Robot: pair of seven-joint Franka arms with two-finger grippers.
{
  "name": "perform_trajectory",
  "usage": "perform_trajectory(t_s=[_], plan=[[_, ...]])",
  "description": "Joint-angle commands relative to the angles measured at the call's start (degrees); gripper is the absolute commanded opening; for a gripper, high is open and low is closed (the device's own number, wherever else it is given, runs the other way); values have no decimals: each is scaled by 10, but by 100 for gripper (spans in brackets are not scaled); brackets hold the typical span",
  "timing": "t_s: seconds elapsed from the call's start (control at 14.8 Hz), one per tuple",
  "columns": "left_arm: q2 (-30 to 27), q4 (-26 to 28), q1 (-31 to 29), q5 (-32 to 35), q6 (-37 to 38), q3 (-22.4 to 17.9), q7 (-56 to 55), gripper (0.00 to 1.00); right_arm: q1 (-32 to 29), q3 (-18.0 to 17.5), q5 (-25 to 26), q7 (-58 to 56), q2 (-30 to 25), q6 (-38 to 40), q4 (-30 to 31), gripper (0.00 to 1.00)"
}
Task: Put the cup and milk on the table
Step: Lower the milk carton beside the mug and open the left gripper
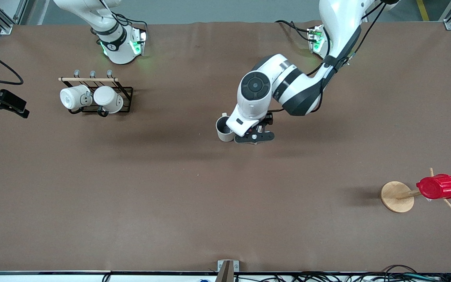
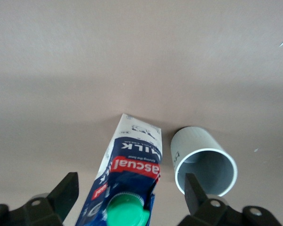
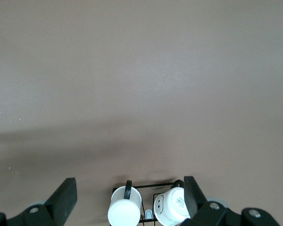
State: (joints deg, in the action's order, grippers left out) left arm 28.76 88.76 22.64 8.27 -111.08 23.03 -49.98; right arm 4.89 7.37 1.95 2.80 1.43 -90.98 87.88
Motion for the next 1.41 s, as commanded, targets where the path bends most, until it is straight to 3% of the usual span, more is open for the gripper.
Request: perform_trajectory(t_s=[0.0,0.47,0.88,1.01,1.28,1.35], plan=[[-61,12,-23,10,20,2,-12,100,-2,-2,-11,8,-3,6,-2,100],[-149,48,-123,9,32,3,1,100,-2,-1,-11,7,-2,8,-2,100],[-210,31,-219,-43,76,3,173,100,-2,0,-11,7,-2,9,-2,100],[-226,20,-236,-46,115,3,207,100,-2,0,-11,7,-2,8,-2,100],[-250,23,-263,-70,121,-8,260,100,-2,0,-11,8,-2,8,-2,100],[-259,25,-263,-81,122,-29,293,100,-2,0,-11,7,-2,8,-2,100]])
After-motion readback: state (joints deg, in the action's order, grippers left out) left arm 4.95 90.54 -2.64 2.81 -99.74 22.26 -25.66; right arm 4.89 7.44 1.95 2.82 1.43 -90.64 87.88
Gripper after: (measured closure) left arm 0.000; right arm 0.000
